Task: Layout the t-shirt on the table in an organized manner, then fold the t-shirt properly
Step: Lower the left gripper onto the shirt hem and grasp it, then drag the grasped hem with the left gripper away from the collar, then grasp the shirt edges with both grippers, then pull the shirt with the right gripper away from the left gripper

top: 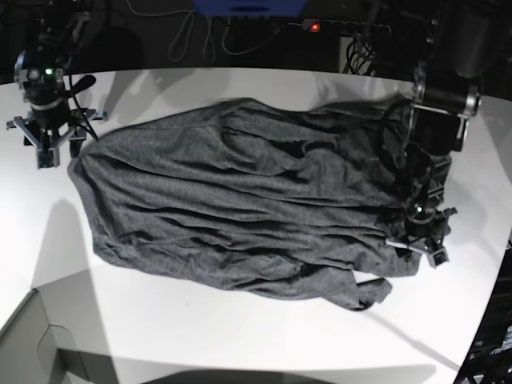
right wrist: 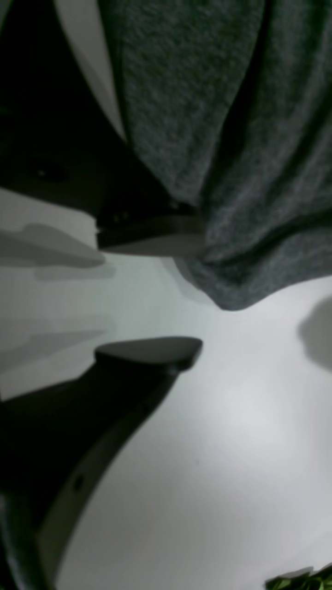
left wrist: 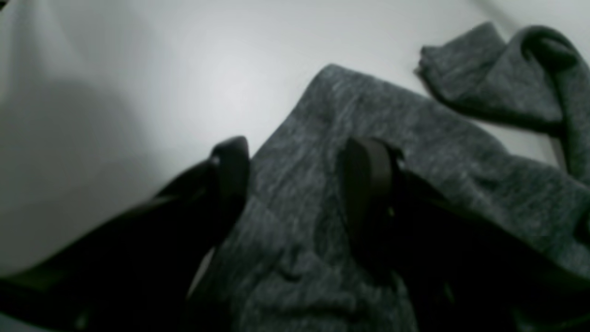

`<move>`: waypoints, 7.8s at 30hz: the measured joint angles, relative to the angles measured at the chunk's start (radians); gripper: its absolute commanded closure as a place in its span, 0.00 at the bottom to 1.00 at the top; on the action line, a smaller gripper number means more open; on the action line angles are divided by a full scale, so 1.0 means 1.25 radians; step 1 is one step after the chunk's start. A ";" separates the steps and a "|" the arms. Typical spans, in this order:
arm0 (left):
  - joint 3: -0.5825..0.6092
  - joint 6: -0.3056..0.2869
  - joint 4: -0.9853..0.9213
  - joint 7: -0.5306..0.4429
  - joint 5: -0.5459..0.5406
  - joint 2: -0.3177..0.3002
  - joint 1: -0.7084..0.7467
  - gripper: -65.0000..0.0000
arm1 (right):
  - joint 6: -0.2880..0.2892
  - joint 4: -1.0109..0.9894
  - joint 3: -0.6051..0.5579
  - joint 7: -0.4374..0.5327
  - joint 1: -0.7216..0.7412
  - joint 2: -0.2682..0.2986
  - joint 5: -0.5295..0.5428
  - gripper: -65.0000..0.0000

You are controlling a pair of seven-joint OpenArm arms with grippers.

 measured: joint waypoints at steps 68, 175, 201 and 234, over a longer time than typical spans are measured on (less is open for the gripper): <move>-0.067 0.005 0.130 0.076 -0.122 -0.078 -0.148 0.41 | 0.126 0.117 -0.001 0.001 0.004 0.005 -0.005 0.55; -0.558 0.141 0.909 0.476 -0.232 0.021 0.652 1.00 | -0.031 -0.991 -0.325 0.353 0.704 0.103 -0.009 1.00; -0.551 0.141 0.912 0.483 -0.236 0.028 0.654 1.00 | -0.135 -0.972 -0.111 0.446 0.780 0.111 -0.005 0.96; -0.534 0.141 0.913 0.480 -0.238 0.031 0.649 1.00 | -0.200 -0.615 -0.143 0.256 0.545 0.086 -0.002 0.63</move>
